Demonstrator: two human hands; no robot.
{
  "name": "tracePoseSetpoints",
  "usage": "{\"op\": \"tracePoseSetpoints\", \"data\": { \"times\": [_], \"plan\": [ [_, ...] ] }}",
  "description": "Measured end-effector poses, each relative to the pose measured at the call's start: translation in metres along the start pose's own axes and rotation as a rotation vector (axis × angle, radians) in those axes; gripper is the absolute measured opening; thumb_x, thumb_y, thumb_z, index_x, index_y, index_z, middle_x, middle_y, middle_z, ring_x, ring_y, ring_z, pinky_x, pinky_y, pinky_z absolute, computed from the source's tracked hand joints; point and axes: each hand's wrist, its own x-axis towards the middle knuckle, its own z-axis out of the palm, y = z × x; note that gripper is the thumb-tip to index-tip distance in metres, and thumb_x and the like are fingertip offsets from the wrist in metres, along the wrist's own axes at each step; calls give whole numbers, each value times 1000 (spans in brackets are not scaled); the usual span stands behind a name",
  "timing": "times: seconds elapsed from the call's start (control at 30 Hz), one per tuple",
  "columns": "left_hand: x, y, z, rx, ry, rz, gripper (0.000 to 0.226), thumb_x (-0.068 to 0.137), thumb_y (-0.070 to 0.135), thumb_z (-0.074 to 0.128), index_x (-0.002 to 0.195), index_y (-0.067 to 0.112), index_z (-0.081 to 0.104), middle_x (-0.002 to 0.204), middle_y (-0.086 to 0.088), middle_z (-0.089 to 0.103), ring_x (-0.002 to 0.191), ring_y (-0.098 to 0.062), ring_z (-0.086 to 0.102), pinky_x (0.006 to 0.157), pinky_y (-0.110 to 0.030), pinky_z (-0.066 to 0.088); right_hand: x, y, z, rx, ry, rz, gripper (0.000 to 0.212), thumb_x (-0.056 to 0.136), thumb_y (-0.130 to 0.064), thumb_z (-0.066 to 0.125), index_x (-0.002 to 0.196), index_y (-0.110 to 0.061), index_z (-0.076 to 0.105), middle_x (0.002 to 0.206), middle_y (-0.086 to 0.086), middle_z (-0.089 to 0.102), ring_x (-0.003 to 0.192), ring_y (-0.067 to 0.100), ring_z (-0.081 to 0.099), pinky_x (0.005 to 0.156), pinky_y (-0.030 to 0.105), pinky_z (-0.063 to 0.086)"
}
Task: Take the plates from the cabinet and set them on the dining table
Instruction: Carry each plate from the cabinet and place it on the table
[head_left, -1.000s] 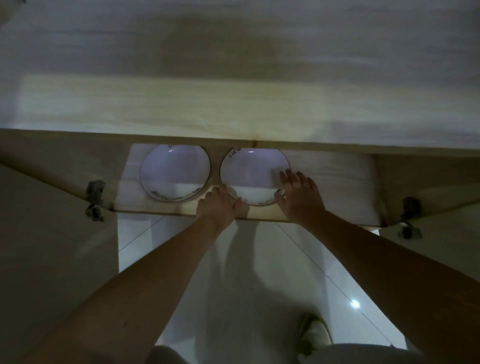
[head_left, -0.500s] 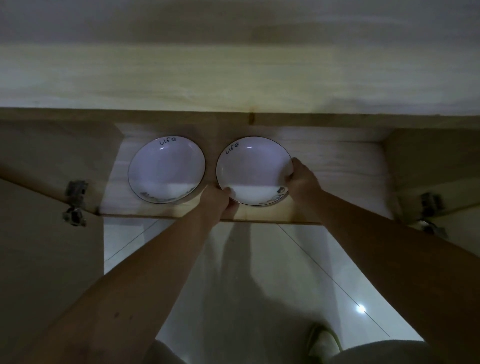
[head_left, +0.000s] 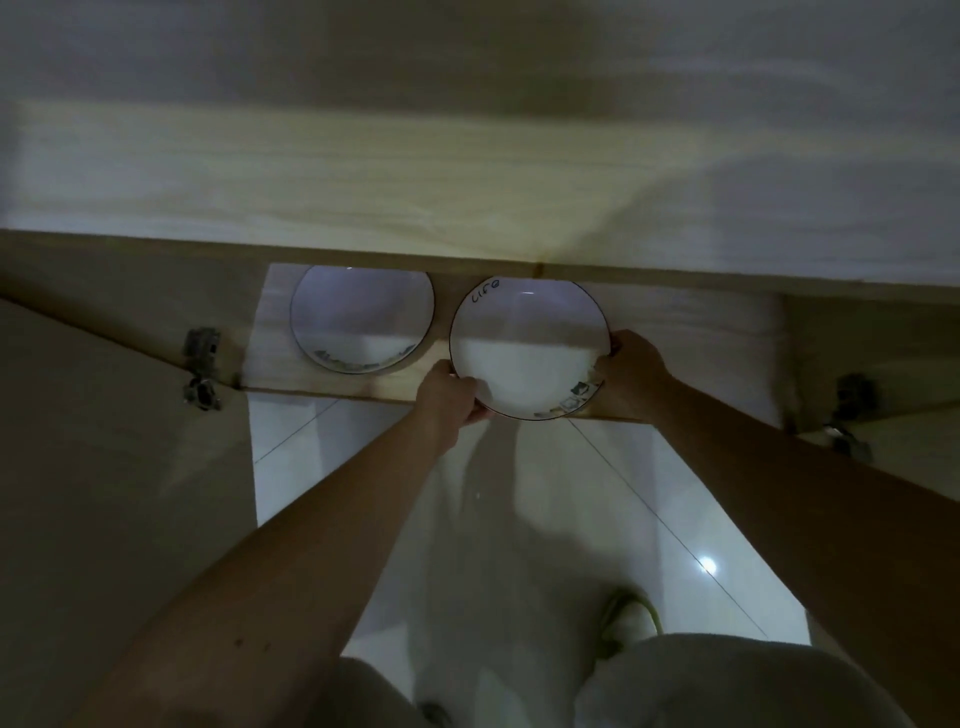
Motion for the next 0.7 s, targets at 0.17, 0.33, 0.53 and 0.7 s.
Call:
{"op": "tracePoseSetpoints", "data": {
  "times": [0.17,0.33,0.53,0.7],
  "plan": [
    [-43,-3,-7,28,-14,-35,26,90,-8,42,109,9,46,121,-19,56,105,-39,61,61,-35,58,-48,0,-20,262,-158,147,45,82,7,61,125,-1,49,109,14,55,98,32,59,81,42,55],
    [-94,-11,-12,-27,-10,-115,33,94,-7,43,119,13,51,121,-14,55,101,-34,57,65,-38,54,-97,9,-36,342,-230,208,48,85,11,56,129,-3,46,123,17,54,107,32,57,87,40,54],
    [-166,-8,-24,-43,-6,-123,29,92,-8,39,106,15,48,111,-12,55,98,-33,57,61,-36,54,-158,-3,-63,369,-238,217,52,88,9,55,135,-5,41,132,23,51,112,33,56,83,36,54],
    [-236,5,-41,-32,-14,-120,30,91,-6,39,95,20,54,114,-14,62,94,-30,60,55,-33,53,-226,-28,-95,391,-237,238,50,88,10,52,134,-5,41,125,24,53,107,32,57,83,35,54]
  ]
}}
